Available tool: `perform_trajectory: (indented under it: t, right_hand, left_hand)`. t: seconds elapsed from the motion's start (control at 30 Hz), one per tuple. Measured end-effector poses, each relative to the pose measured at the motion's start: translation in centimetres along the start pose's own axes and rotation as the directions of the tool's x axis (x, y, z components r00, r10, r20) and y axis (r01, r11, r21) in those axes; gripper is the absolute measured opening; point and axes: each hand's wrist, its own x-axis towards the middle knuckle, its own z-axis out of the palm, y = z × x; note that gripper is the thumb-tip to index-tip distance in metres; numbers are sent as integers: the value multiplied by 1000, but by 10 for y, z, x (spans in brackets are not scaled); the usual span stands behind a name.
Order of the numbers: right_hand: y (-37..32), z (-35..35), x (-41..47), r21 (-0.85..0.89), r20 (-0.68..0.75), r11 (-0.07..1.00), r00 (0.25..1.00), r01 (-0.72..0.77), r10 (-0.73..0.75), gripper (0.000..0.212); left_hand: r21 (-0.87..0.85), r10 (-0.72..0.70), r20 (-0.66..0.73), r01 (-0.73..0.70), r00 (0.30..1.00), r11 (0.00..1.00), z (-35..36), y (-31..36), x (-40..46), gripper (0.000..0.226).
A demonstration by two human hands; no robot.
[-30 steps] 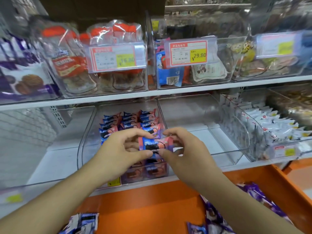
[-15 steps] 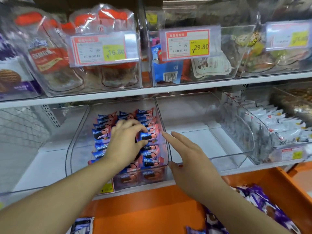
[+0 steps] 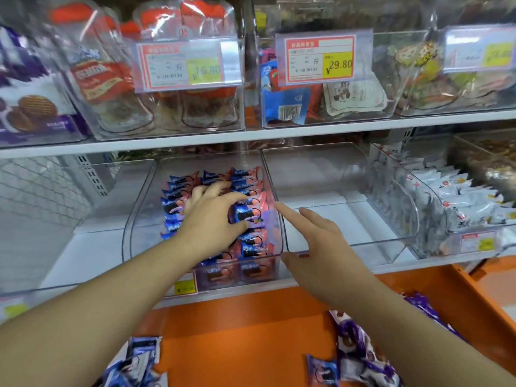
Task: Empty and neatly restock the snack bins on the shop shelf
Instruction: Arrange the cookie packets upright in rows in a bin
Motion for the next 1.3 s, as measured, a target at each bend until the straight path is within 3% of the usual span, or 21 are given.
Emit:
perform_trajectory:
  t: [0.13,0.27,0.37,0.43,0.53,0.67,0.77,0.9,1.0,1.17,1.27,1.3]
  right_hand:
    - [-4,-13,-14,-48,-28,998,999,37,-39,82]
    - [-6,-20,-42,-16,-50,986,985,165,-165,51]
    - [4,-3,-60,-3,136,992,983,125,-123,35]
    - [28,23,-71,-113,303,992,953,52,-16,33]
    - [81,63,-84,-367,476,929,849,-45,229,41]
    - [135,105,-87,-480,549,867,726,-133,415,47]
    - [162,138,-77,-502,557,852,698,-148,450,51]
    - [193,171,-61,-527,545,826,666,-200,509,60]
    - [208,193,-54,-611,511,785,706,-103,491,56]
    - [211,217,-71,-713,476,701,726,-13,497,42]
    - [202,212,-72,-608,445,788,780,-98,440,16]
    - [196,208,-68,-548,446,822,778,-155,443,18]
  left_hand:
    - [-148,48,-98,-62,994,987,-20,2,-37,40]
    - [-334,155,-211,-221,965,916,-24,9,-114,22]
    - [-484,180,-79,-196,981,853,2,8,-167,17]
    - [-459,168,134,-89,977,884,37,0,-192,17]
    - [-352,84,474,101,876,931,96,-22,-213,24]
    - [-302,41,637,200,769,932,178,-44,-226,41]
    - [-299,32,704,255,710,920,228,-48,-228,52]
    - [-230,77,773,165,629,959,276,-48,-230,63]
    - [-167,58,790,123,611,978,295,-44,-236,55]
    - [-324,1,726,341,688,883,291,-44,-243,31]
    - [-425,-53,721,501,691,754,270,-45,-235,29]
    - [-458,-62,714,533,697,711,260,-46,-231,30]
